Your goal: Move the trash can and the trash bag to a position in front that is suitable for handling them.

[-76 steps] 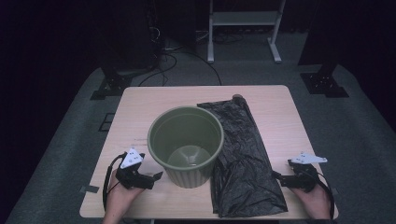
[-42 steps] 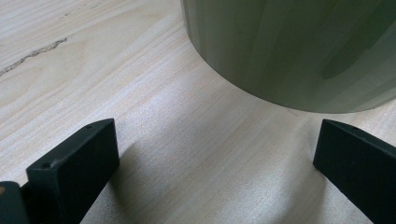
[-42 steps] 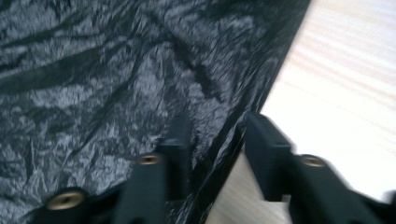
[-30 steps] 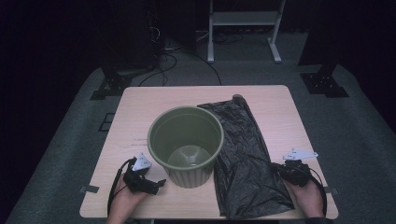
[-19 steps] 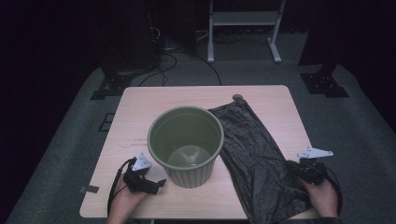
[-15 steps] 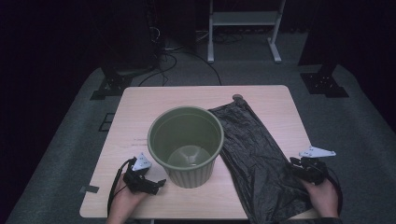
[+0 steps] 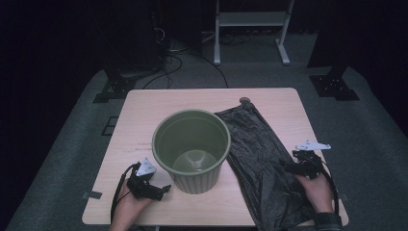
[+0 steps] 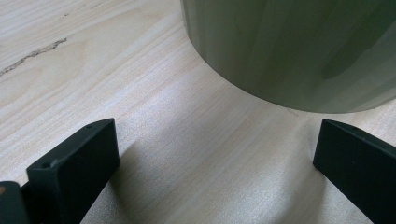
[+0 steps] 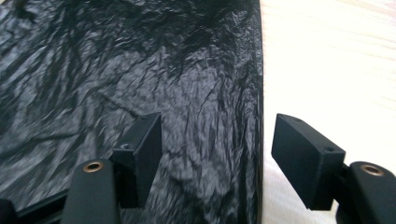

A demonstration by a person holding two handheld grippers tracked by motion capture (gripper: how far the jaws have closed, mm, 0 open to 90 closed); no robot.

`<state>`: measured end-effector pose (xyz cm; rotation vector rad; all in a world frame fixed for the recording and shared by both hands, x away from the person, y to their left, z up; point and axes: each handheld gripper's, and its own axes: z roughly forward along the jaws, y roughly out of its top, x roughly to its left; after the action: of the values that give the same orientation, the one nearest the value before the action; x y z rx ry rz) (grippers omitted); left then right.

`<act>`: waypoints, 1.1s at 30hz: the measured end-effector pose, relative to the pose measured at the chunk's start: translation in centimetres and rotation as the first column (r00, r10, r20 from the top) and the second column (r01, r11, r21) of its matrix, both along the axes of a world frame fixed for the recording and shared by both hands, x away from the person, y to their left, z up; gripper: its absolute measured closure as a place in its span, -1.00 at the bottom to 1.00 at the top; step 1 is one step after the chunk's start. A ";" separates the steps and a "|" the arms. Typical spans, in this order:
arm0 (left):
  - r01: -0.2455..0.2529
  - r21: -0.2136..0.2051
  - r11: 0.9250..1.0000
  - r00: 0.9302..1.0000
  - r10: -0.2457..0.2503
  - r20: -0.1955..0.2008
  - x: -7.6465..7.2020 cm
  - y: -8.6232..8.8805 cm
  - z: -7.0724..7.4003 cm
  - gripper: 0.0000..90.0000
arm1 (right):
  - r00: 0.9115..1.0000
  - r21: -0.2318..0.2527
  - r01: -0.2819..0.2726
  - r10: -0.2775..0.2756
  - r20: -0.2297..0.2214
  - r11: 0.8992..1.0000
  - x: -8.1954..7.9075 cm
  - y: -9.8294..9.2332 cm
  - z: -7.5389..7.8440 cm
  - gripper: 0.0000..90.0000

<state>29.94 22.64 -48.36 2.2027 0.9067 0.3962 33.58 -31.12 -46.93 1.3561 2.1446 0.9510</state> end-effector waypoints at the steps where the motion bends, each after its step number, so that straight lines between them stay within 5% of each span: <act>1: 0.000 0.000 1.000 1.000 0.000 0.000 0.0 0.0 0.0 -1.00 | 1.000 0.000 0.000 0.000 0.000 1.000 0.0 0.0 0.0 -0.27; 13: 0.000 0.000 1.000 1.000 0.000 -0.001 0.0 0.0 0.0 -1.00 | 0.999 -0.002 -0.003 0.003 -0.041 1.000 1.0 0.1 -0.9 -0.10; 17: 0.000 0.000 1.000 1.000 0.000 0.000 0.1 0.0 0.0 -1.00 | 0.999 0.001 -0.004 0.004 -0.037 1.000 1.0 0.1 -0.9 0.23; 22: 0.000 0.000 1.000 1.000 0.000 0.000 0.1 0.0 0.0 -1.00 | 0.998 0.007 -0.034 0.034 -0.056 0.999 0.9 -0.1 -0.6 0.95; 33: -0.001 0.001 1.000 1.000 0.001 0.000 0.1 0.0 0.0 -1.00 | 0.986 0.010 -0.105 0.105 -0.126 0.994 2.0 1.1 0.4 1.00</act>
<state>30.01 22.63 -48.35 2.2032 0.9085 0.3970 35.58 -30.00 -46.52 1.3498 2.3305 0.9305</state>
